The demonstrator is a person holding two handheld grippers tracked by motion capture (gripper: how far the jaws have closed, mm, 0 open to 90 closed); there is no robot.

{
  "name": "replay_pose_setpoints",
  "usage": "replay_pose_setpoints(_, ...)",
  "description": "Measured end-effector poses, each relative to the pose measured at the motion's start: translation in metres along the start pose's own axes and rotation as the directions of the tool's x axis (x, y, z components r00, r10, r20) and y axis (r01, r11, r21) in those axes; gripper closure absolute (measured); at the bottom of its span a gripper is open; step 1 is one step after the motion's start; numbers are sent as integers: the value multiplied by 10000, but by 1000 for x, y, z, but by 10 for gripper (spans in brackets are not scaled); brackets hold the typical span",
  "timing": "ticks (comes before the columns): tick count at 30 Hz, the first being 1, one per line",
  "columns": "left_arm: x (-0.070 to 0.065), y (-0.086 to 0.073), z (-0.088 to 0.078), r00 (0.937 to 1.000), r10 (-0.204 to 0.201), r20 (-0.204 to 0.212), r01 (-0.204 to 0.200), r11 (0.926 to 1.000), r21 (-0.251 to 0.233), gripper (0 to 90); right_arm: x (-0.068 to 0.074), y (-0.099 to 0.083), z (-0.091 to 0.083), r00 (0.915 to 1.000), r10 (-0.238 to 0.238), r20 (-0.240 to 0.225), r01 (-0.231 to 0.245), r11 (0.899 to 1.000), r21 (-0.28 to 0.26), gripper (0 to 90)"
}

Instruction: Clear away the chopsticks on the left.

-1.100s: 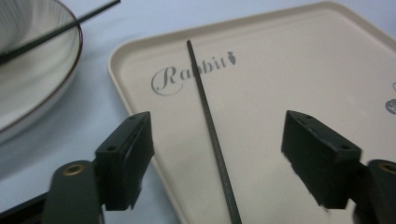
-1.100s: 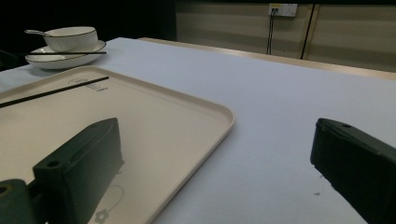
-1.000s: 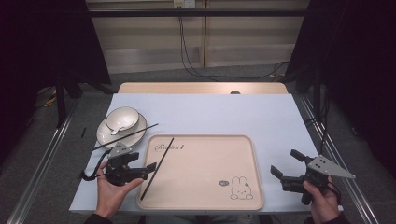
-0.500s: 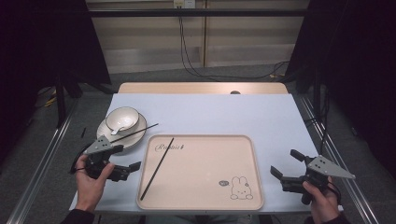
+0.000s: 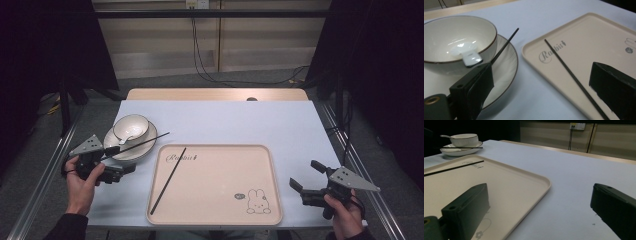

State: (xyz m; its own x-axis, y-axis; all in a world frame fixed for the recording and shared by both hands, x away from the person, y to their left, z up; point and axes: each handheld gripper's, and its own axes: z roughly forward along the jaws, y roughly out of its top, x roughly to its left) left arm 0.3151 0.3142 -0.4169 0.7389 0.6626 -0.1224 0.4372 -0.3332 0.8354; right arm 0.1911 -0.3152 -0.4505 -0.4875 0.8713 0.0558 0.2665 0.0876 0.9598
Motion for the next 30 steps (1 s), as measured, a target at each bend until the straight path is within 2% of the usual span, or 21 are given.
replay_pose_setpoints(3,6,-1,-3,9992,115,-374,-110,9998,149,55,0,0,0,10000,27,32,-27,10000,-17,16)
replay_pose_setpoints(5,11,1,-4,9999,83,-129,-82,9999,95,55,0,0,0,10000,-4,4,4,10000,11,16)
replay_pose_setpoints(6,14,3,-5,9997,173,-146,-170,9997,186,56,0,0,0,10000,-11,-28,11,10000,24,16)
replay_pose_setpoints(8,25,3,-6,9999,92,-108,-91,9999,88,61,0,0,0,10000,18,14,-18,10000,-7,16)
replay_pose_setpoints(9,25,3,-6,9999,92,-108,-91,9999,88,65,0,0,0,10000,18,14,-18,10000,-7,16)
replay_pose_setpoints(10,33,1,-5,10000,56,-55,-55,9999,99,65,0,0,0,10000,24,9,-24,10000,3,16)
replay_pose_setpoints(12,37,0,-4,9999,38,-132,-35,9998,211,65,0,0,0,10000,6,12,-6,10000,1,16)
replay_pose_setpoints(15,52,-4,2,9982,-459,-385,479,9975,525,67,0,0,0,10000,7,-3,-7,10000,15,16)
replay_pose_setpoints(16,54,-4,3,9976,-495,-481,520,9973,509,67,0,0,0,10000,7,-3,-7,10000,15,16)
replay_pose_setpoints(18,59,-6,6,9980,-299,-549,341,9965,765,87,0,0,1,10000,24,-19,-24,10000,11,16)
replay_pose_setpoints(19,61,-7,8,9969,-357,-700,417,9954,862,95,0,0,1,10000,-5,-14,5,10000,11,16)
replay_pose_setpoints(20,64,-8,13,9977,-167,-652,240,9934,1123,101,0,0,1,10000,-1,-29,1,10000,9,16)
replay_pose_setpoints(21,64,-8,13,9977,-167,-652,240,9934,1123,106,0,0,1,10000,-1,-29,1,10000,9,16)
replay_pose_setpoints(22,66,-8,15,9974,92,-710,-6,9927,1208,106,0,0,1,10000,1,-23,-1,10000,1,16)
replay_pose_setpoints(23,66,-8,17,9976,54,-696,30,9927,1209,119,0,0,1,10000,6,-37,-6,10000,13,16)
replay_pose_setpoints(24,67,-7,18,9977,188,-657,-99,9910,1332,136,0,0,1,10000,3,-33,-3,10000,10,16)
replay_pose_setpoints(27,69,-5,26,9959,561,-715,-430,9839,1734,299,0,0,1,10000,4,-24,-4,10000,6,16)
replay_pose_setpoints(28,69,-5,29,9961,595,-648,-463,9810,1884,299,0,0,1,10000,3,-23,-3,10000,8,16)
replay_pose_setpoints(30,71,-5,35,9964,594,-611,-462,9790,1987,357,0,0,1,10000,9,-53,-9,10000,19,16)
